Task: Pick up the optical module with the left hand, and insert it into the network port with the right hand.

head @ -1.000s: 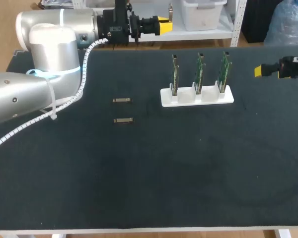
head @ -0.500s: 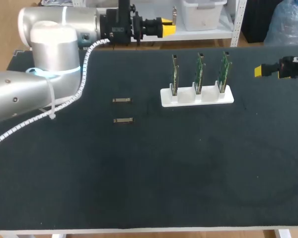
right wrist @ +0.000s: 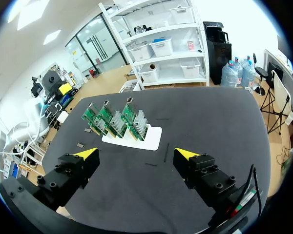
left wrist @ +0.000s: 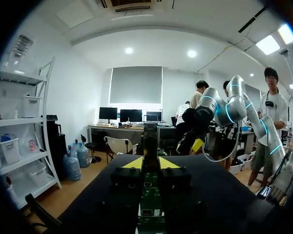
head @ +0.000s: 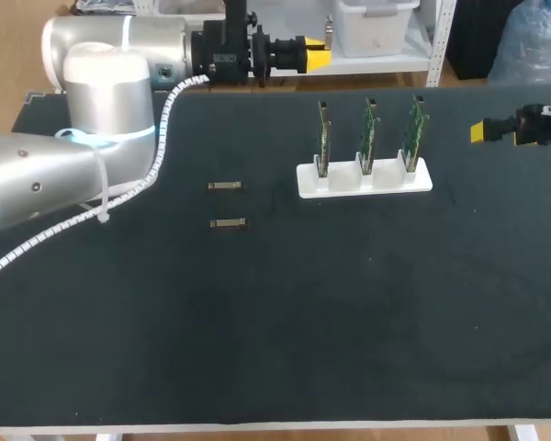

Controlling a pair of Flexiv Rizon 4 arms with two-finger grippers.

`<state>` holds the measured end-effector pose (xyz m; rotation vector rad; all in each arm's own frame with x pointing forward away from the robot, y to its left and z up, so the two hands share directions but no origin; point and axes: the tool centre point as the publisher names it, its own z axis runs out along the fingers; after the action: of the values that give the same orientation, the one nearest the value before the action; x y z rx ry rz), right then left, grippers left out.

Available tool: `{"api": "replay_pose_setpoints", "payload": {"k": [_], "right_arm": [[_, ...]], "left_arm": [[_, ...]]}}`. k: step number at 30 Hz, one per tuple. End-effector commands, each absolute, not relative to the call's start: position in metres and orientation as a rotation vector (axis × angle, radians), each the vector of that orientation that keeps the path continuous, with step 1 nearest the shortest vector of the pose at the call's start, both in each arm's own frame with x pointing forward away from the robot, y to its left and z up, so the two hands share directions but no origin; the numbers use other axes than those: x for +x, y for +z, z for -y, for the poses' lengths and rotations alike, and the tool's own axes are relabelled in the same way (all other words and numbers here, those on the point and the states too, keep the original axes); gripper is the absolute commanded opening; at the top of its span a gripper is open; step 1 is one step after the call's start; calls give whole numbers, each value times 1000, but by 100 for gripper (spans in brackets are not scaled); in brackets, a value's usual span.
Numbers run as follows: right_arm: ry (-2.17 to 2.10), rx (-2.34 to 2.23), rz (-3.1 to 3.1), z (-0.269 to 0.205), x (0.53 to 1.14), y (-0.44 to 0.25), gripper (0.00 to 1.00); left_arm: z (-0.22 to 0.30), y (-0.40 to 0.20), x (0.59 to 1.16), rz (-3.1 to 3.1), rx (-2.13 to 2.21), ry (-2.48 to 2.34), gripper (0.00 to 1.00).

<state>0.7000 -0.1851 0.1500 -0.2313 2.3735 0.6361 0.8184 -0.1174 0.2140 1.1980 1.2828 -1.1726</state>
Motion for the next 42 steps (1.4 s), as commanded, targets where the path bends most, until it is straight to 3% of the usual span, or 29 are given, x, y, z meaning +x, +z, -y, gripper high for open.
{"api": "replay_pose_setpoints", "payload": {"k": [1,24,42], "right_arm": [[636,-231,-2374,185,700,150,100],[637,-239,-2375,182,700,151,100],[1181,-881,-2164,167,732,203,100]], "left_arm": [[118,213,822,-1293,1195,-1171,0],[117,212,823,-1303,1188,-1168,0],[117,212,823,-1303,1188,-1168,0]]}}
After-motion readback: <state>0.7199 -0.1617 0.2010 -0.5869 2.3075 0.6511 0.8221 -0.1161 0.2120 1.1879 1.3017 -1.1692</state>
